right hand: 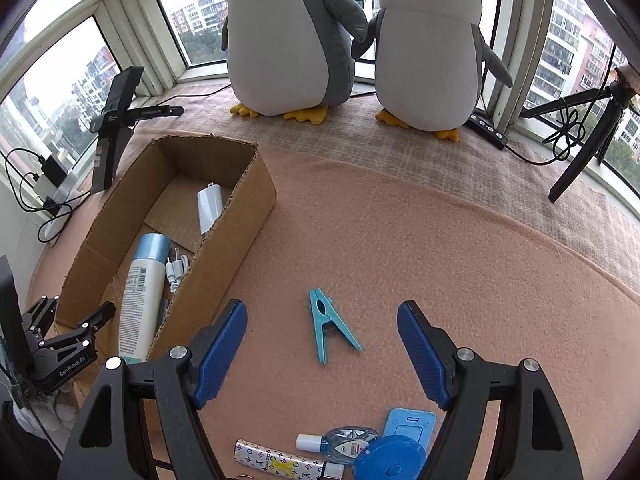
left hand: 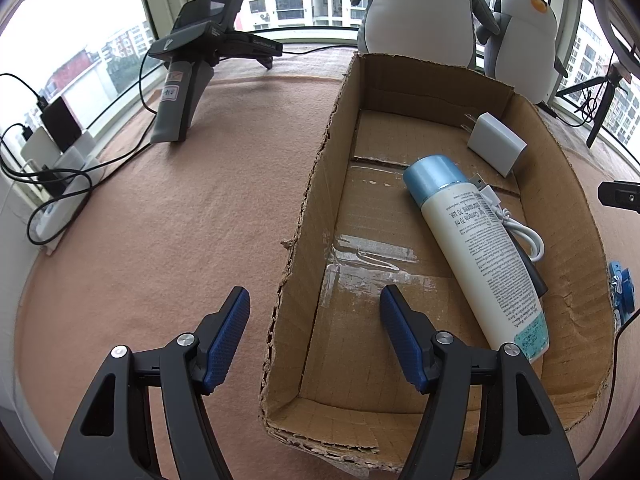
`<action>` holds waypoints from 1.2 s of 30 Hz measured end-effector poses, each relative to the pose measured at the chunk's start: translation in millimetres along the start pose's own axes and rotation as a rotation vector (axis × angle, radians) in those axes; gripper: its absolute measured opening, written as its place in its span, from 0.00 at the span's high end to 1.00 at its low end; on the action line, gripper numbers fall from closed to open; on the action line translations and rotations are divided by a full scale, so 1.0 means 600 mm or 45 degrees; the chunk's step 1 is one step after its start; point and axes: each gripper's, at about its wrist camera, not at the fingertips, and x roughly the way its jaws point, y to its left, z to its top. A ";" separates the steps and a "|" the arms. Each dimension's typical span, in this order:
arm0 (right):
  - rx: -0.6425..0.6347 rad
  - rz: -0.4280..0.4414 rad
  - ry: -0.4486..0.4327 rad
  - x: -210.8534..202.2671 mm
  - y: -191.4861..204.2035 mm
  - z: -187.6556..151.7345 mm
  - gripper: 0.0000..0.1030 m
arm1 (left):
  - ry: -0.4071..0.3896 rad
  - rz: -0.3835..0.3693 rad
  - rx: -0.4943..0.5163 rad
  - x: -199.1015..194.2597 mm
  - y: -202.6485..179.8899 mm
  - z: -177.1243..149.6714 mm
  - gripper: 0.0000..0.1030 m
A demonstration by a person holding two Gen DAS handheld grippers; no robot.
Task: Organize rigid objects
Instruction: 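Move the right gripper to the teal clothespin and grasp it, then carry the teal clothespin into the box beside the bottle and release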
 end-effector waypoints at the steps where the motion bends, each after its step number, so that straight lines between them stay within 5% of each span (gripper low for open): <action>1: -0.010 -0.005 0.008 0.005 0.000 -0.001 0.29 | 0.000 -0.001 0.000 0.000 0.001 0.000 0.34; 28: -0.133 -0.090 0.167 0.083 0.014 -0.018 0.79 | -0.001 -0.001 0.005 0.000 -0.001 0.000 0.34; 36: -0.120 -0.107 0.156 0.079 0.018 -0.029 0.80 | -0.001 -0.001 0.007 0.000 -0.001 0.000 0.34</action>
